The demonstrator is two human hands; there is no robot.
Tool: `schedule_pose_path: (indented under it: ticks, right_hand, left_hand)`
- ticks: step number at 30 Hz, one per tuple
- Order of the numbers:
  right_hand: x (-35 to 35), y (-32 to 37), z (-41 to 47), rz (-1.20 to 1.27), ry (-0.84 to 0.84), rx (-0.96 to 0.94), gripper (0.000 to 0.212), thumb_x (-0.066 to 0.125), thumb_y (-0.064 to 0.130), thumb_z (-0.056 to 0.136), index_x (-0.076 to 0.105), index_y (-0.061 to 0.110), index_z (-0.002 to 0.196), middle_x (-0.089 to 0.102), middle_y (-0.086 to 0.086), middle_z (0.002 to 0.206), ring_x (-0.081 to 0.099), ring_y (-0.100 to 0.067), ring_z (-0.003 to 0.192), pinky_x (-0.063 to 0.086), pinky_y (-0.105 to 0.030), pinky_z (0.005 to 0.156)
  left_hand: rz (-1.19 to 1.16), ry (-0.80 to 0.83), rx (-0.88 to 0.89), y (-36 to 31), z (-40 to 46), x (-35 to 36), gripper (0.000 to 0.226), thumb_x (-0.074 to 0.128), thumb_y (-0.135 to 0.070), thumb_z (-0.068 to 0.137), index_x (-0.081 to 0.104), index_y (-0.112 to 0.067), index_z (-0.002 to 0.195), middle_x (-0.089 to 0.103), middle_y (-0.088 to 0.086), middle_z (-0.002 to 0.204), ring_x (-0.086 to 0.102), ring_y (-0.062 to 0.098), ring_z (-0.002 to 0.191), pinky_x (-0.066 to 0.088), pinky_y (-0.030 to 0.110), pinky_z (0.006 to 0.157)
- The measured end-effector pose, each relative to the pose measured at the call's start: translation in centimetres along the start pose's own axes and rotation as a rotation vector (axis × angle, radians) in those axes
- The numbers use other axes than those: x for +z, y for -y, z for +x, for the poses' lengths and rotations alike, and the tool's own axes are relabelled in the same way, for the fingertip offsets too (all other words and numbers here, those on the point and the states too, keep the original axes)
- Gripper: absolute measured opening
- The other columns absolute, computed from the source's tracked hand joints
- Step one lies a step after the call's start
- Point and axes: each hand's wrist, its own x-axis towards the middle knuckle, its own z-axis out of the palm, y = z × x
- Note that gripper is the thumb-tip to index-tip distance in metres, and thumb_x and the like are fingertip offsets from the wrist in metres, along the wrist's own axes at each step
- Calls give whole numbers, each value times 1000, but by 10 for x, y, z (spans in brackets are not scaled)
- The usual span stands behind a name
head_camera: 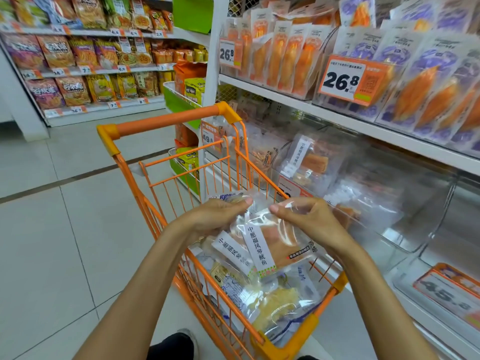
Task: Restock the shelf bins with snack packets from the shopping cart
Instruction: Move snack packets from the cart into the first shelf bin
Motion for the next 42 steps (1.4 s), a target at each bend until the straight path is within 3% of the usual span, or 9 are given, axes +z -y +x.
schedule_pose_path:
  ticks: [5, 10, 14, 25, 29, 33, 37, 39, 42]
  right_hand:
    - [-4, -10, 6, 384, -272, 216, 18, 77, 23, 76, 75, 10, 87, 75, 0, 79, 67, -9, 72, 51, -17, 64]
    - [-6, -17, 9, 704, -394, 375, 37, 80, 23, 72, 72, 6, 104, 71, -16, 108, 67, -30, 104, 52, -43, 96]
    - [-5, -10, 8, 355, -488, 242, 14, 75, 29, 79, 71, 16, 81, 74, -5, 88, 68, -14, 83, 55, -23, 78]
    - [11, -21, 15, 7, -577, -28, 16, 74, 33, 80, 69, 26, 67, 71, -1, 84, 65, -22, 94, 49, -40, 90]
    - [17, -16, 18, 26, -607, -97, 10, 68, 34, 87, 69, 28, 95, 67, 5, 108, 60, -15, 108, 46, -38, 98]
    - [6, -8, 11, 79, -400, 25, 69, 59, 33, 93, 16, 31, 147, 31, 13, 130, 33, -4, 123, 30, -26, 102]
    - [-27, -14, 16, -29, -198, 13, 33, 55, 22, 96, 49, 25, 128, 59, 14, 119, 55, -9, 116, 43, -14, 88]
    - [-42, -15, 28, -143, -254, -101, 22, 54, 16, 96, 54, 23, 117, 59, 19, 105, 58, -6, 105, 43, -8, 80]
    - [-62, -17, 48, -343, -471, -241, 23, 63, 19, 90, 56, 22, 112, 59, 19, 99, 56, -2, 92, 43, -15, 78]
  left_hand:
    - [-468, 71, 3, 5, 10, -5, 70, 45, -72, 80, 66, -13, 112, 73, 4, 87, 69, 21, 75, 55, 33, 73]
    - [-542, 243, -41, 6, 8, 3, 58, 57, -55, 79, 56, -20, 125, 63, 15, 124, 68, 24, 102, 56, 35, 87]
    - [-517, 58, 14, 3, 12, 12, 33, 66, -38, 84, 65, -17, 111, 63, 8, 124, 61, 18, 110, 52, 28, 80]
    - [-421, 1, 104, -5, 22, 46, 46, 34, -57, 95, 59, -28, 120, 61, -7, 122, 56, 14, 116, 41, 34, 95]
    - [-340, -66, 225, -10, 25, 55, 37, 47, -15, 99, 41, -27, 133, 56, -13, 124, 56, 3, 105, 44, 18, 79]
    - [-368, -149, 283, -8, 35, 46, 64, 51, -11, 98, 19, -24, 152, 40, -6, 149, 41, 12, 134, 35, 36, 111]
    - [-192, -79, 400, -38, 57, 40, 64, 49, -14, 99, 14, -25, 152, 32, -10, 152, 34, 6, 136, 28, 28, 113]
    - [-44, -36, 439, -64, 72, 39, 60, 44, -15, 101, 10, -25, 149, 33, -16, 143, 32, 2, 132, 29, 15, 101]
    - [154, -49, 489, -92, 104, 37, 51, 44, -23, 101, 20, -12, 145, 29, 2, 150, 28, 21, 141, 31, 32, 111]
